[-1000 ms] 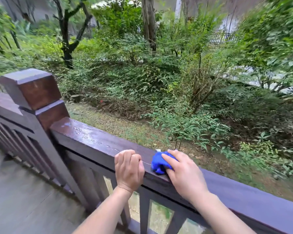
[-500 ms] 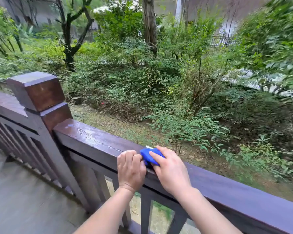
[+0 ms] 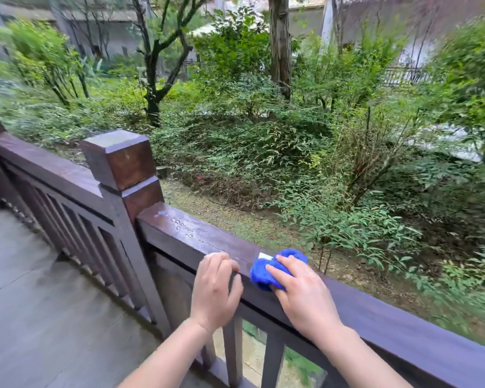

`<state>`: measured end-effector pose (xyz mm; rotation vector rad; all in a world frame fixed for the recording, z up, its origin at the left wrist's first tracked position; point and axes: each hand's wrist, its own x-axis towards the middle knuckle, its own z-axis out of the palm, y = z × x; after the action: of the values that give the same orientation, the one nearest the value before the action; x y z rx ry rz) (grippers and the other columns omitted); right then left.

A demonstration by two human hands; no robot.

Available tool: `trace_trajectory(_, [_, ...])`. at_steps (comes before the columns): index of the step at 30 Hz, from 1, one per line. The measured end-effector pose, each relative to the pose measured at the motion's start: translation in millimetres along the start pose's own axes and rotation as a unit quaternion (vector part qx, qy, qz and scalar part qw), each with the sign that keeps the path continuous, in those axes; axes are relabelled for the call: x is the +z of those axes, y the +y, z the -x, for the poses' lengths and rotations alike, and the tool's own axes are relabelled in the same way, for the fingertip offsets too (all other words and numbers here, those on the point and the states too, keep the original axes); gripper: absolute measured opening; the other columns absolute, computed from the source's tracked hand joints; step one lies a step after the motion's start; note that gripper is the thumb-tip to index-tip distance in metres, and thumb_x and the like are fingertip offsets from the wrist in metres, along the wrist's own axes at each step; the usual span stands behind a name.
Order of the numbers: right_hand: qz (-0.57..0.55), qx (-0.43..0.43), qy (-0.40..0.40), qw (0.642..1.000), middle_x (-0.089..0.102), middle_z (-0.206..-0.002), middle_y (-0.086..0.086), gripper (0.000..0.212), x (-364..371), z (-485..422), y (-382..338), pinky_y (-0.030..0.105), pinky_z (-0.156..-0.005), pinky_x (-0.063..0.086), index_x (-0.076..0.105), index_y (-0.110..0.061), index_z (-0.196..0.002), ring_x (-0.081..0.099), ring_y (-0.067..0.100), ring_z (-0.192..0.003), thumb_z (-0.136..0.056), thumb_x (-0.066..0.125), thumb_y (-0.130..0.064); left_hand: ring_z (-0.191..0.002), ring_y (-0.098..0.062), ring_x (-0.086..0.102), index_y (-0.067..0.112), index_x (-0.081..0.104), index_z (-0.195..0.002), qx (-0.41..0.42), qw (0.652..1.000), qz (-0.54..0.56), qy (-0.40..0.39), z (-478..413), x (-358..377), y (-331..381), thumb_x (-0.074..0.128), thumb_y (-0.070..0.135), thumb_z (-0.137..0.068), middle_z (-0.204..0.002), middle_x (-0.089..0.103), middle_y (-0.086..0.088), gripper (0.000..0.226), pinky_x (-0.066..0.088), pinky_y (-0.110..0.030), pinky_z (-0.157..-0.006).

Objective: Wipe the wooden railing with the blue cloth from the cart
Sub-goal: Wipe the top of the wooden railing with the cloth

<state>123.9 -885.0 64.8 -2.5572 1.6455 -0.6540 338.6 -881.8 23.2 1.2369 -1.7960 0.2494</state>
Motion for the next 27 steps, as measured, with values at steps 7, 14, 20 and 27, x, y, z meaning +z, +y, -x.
trace_trajectory(7, [0.007, 0.028, -0.018, 0.999, 0.05, -0.142, 0.005, 0.034, 11.2, -55.9, -35.2, 0.035, -0.107, 0.034, 0.059, -0.026, -0.124, 0.046, 0.028, -0.126, -0.09, 0.055, -0.031, -0.095, -0.027, 0.044, 0.014, 0.053, -0.091, -0.171, 0.979, -0.105, 0.036, -29.6, -11.0, -86.9, 0.043, 0.027, -0.092, -0.098, 0.05, -0.004, 0.016, 0.038, -0.042, -0.092])
trace_trajectory(14, [0.021, -0.011, 0.01, 1.0, 0.061, -0.13, 0.008, 0.035, 28.3, -51.0, -40.3, 0.041, -0.102, 0.045, 0.065, -0.023, -0.117, 0.056, 0.031, -0.118, -0.082, 0.064, -0.028, -0.103, -0.036, 0.047, 0.016, 0.044, -0.094, -0.19, 0.977, -0.068, 0.069, -21.4, 13.6, -103.0, 0.04, 0.023, -0.088, -0.109, 0.049, -0.01, 0.01, 0.035, -0.046, -0.098])
trace_trajectory(20, [0.011, -0.009, 0.011, 1.0, 0.059, -0.133, 0.008, 0.039, 32.6, -52.2, -55.3, 0.043, -0.102, 0.045, 0.064, -0.023, -0.119, 0.055, 0.032, -0.12, -0.081, 0.066, -0.027, -0.107, -0.043, 0.052, 0.013, 0.047, -0.094, -0.204, 0.975, -0.065, 0.06, -22.4, 13.0, -102.3, 0.039, 0.024, -0.088, -0.11, 0.054, -0.015, 0.016, 0.035, -0.051, -0.103])
trace_trajectory(27, [0.015, -0.004, -0.002, 1.0, 0.058, -0.13, 0.005, 0.032, 34.8, -95.6, -77.7, 0.035, -0.099, 0.04, 0.062, -0.024, -0.116, 0.052, 0.029, -0.117, -0.086, 0.056, -0.033, -0.105, -0.044, 0.052, 0.011, 0.05, -0.092, -0.211, 0.973, -0.061, 0.076, -23.1, 14.2, -97.7, 0.039, 0.024, -0.085, -0.11, 0.056, -0.018, 0.018, 0.037, -0.054, -0.099])
